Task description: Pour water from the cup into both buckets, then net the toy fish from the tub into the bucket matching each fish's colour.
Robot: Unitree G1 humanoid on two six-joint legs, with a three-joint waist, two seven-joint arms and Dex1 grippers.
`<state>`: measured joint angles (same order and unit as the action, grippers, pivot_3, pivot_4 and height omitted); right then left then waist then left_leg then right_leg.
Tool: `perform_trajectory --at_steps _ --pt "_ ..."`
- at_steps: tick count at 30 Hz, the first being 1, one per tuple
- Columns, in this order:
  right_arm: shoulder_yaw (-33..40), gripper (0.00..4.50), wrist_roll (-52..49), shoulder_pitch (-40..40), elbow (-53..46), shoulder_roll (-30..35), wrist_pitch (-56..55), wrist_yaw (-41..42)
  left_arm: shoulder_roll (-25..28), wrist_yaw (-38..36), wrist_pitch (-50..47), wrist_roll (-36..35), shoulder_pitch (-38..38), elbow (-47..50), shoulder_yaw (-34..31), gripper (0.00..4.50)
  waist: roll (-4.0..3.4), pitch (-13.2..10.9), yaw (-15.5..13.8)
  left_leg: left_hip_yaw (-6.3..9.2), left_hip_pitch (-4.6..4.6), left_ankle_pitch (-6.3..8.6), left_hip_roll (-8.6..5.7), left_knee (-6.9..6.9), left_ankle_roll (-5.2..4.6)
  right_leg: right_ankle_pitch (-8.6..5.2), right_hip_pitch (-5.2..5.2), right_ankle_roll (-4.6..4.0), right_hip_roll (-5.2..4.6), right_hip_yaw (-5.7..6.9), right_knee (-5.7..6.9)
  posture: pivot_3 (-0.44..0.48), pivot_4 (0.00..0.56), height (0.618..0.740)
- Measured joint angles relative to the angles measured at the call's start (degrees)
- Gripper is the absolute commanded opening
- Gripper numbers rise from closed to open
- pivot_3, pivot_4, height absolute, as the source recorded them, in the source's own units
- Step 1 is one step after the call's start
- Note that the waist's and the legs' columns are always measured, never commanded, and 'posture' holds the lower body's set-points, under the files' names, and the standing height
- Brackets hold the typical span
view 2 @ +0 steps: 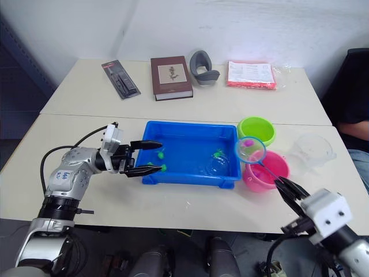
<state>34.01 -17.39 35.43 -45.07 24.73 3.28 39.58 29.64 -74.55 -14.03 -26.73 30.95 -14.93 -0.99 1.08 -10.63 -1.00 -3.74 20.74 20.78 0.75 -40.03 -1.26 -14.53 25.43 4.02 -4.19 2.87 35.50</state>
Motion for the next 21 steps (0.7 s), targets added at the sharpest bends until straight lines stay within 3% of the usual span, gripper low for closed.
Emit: perform_trajectory --at_steps 8,11,14,21 --pt "2.9 0.0 15.2 2.2 13.3 -1.5 -22.5 -3.3 -2.0 -2.3 1.8 0.2 2.4 -3.8 1.2 4.44 0.0 0.0 0.3 -0.13 -0.45 0.13 0.02 0.03 -0.21 -0.05 -0.39 -0.07 -0.05 -0.18 -0.02 0.0 0.15 0.74" --pt "5.4 0.0 29.7 1.0 21.5 0.9 -34.7 -10.4 -2.6 -2.3 1.7 0.2 2.4 -3.8 1.6 4.44 -0.02 0.0 0.4 -0.15 -0.46 0.12 -0.05 0.04 -0.19 -0.06 -0.38 -0.07 -0.1 -0.25 0.0 0.0 0.15 0.74" --pt "10.9 0.0 51.3 0.6 26.2 6.6 -44.9 -24.0 -3.7 -1.5 1.4 0.2 2.4 -3.5 1.6 4.44 -0.02 0.0 0.5 -0.14 -0.44 0.0 -0.07 0.04 0.02 -0.06 -0.37 -0.08 -0.17 -0.27 -0.01 0.0 0.15 0.74" --pt "11.4 0.0 69.3 1.4 32.1 11.2 -53.2 -43.0 -4.4 -0.3 0.5 0.2 2.4 -2.8 1.7 4.44 -0.01 0.0 1.0 -0.07 -0.46 -0.13 0.0 0.09 0.27 -0.11 -0.4 -0.16 -0.19 -0.25 0.01 0.0 0.15 0.74"
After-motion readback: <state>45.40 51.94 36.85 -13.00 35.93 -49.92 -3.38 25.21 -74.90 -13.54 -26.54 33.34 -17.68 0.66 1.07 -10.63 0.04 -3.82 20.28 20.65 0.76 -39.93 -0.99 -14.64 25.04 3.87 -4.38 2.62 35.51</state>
